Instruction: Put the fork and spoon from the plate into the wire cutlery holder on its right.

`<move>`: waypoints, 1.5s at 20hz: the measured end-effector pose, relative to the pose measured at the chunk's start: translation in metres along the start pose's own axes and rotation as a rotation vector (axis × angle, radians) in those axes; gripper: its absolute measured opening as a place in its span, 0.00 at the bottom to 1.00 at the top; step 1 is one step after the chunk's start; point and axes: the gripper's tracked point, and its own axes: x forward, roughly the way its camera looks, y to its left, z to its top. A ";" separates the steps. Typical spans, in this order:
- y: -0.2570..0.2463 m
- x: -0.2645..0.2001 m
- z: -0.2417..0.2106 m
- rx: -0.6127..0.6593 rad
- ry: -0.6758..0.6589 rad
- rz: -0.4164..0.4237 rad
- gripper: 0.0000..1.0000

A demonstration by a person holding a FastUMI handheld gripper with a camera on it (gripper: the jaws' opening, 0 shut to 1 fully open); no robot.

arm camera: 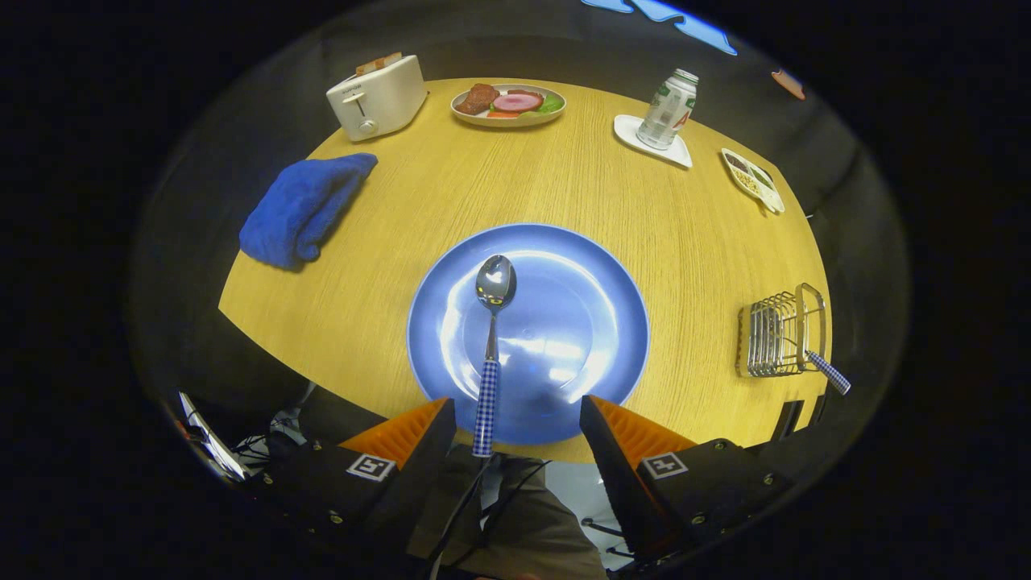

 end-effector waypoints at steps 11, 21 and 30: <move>0.005 0.037 -0.011 0.020 0.115 0.024 0.71; 0.007 0.053 -0.011 -0.035 0.198 0.047 0.09; -0.003 0.032 -0.003 -0.139 0.148 0.081 0.09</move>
